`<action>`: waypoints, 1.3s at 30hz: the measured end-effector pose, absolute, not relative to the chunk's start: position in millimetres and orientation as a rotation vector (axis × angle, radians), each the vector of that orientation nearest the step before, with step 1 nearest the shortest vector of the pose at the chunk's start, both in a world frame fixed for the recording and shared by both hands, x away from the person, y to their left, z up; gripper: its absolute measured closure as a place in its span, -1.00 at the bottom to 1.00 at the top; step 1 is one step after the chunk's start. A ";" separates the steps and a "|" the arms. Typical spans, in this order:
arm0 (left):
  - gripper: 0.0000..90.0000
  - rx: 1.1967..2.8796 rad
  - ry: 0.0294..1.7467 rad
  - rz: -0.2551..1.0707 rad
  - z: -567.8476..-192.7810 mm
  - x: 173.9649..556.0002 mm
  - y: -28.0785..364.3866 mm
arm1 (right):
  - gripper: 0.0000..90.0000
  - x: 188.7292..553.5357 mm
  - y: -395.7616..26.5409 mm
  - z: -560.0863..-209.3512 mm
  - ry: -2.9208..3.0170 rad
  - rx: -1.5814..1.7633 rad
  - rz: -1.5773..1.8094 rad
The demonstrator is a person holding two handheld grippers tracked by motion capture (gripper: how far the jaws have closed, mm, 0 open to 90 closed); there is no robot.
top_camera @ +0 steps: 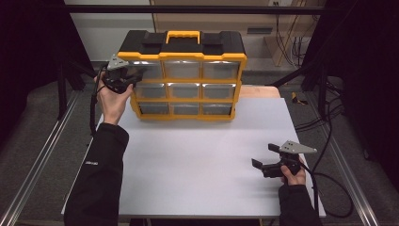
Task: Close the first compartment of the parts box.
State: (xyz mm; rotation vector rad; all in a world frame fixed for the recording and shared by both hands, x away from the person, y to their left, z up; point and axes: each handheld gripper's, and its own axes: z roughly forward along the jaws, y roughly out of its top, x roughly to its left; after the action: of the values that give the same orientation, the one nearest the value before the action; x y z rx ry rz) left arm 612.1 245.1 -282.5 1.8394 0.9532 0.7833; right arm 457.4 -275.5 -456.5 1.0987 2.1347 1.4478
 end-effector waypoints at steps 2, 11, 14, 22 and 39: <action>0.99 1.844 0.948 0.783 -282.6 610.8 245.2 | -0.98 457.5 -275.5 -456.6 2.132 1.100 1.449; 0.88 1.810 0.934 0.723 -281.0 590.6 250.2 | -0.98 458.0 -274.9 -457.4 2.133 1.103 1.447; 0.75 1.784 0.922 0.700 -278.8 581.4 252.3 | -0.98 458.0 -274.9 -457.4 2.133 1.099 1.447; 0.27 1.772 0.892 0.659 -283.6 567.6 250.4 | -0.98 457.9 -274.5 -457.4 2.135 1.102 1.448; -0.70 1.789 0.768 0.547 -298.7 541.5 237.8 | -0.98 457.7 -274.1 -457.1 2.133 1.102 1.453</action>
State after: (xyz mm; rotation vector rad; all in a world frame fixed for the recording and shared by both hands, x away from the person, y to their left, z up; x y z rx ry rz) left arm 541.5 237.8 -298.7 1.7885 0.7677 0.5469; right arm 457.7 -274.1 -457.1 1.1015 2.1330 1.4532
